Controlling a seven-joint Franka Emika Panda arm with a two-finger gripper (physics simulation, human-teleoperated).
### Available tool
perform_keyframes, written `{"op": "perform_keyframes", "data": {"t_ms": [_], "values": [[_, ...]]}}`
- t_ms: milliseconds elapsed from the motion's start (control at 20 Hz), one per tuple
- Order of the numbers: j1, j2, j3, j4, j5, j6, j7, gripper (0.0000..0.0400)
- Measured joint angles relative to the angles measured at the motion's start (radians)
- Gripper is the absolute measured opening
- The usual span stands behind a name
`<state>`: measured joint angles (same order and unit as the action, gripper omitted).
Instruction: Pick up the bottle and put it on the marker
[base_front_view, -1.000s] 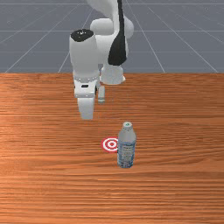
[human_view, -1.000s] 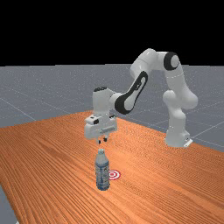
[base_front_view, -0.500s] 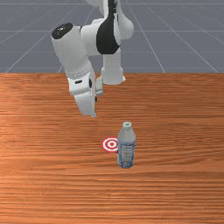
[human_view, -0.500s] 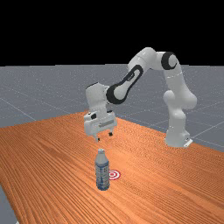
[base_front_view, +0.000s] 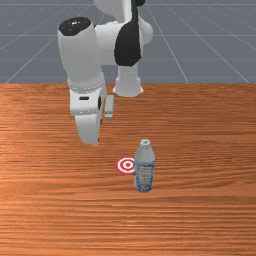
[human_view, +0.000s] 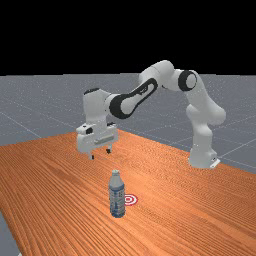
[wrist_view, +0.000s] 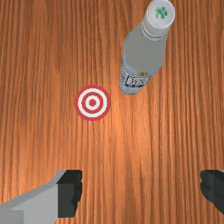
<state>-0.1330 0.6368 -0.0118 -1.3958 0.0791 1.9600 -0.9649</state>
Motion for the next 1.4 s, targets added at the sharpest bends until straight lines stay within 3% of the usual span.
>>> {"op": "perform_keyframes", "data": {"t_ms": [50,200,250,1100,1200,1250,1400], "values": [[0.033,0.071,-0.033,0.138,-0.07,-0.133,0.056,0.04],[0.009,0.107,-0.006,0.195,-0.019,-0.149,0.023,0.04],[0.01,0.136,-0.007,0.251,-0.022,-0.198,0.028,0.04],[0.011,0.108,-0.011,0.202,-0.011,-0.17,0.058,0.04],[0.048,0.096,-0.044,0.179,-0.088,-0.153,0.087,0.04],[0.02,0.099,0.0,0.188,-0.043,-0.165,-0.018,0.04],[0.045,0.09,0.008,0.172,-0.046,-0.158,0.0,0.04]]}}
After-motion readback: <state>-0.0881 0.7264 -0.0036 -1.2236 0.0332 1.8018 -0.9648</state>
